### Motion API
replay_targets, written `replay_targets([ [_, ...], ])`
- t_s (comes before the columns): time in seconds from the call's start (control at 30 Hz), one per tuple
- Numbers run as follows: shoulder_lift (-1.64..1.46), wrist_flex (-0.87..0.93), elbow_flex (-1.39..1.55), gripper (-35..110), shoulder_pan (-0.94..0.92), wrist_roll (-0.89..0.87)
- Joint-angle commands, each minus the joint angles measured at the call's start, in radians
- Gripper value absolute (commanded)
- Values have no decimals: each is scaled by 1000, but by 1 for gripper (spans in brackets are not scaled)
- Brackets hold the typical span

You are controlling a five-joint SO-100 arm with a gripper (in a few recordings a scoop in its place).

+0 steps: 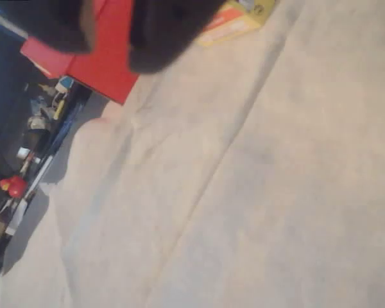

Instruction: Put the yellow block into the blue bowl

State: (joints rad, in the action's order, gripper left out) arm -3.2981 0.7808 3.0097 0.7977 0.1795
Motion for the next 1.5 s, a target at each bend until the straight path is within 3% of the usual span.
replay_targets([
  [0.0,-29,-23,187,0,9,6],
  [0.73,-15,-21,170,0,0,9],
  [0.97,8,-21,0,0,5,69],
  [1.17,296,-28,-256,0,-3,112],
  [1.47,925,-18,-868,0,-49,132],
])
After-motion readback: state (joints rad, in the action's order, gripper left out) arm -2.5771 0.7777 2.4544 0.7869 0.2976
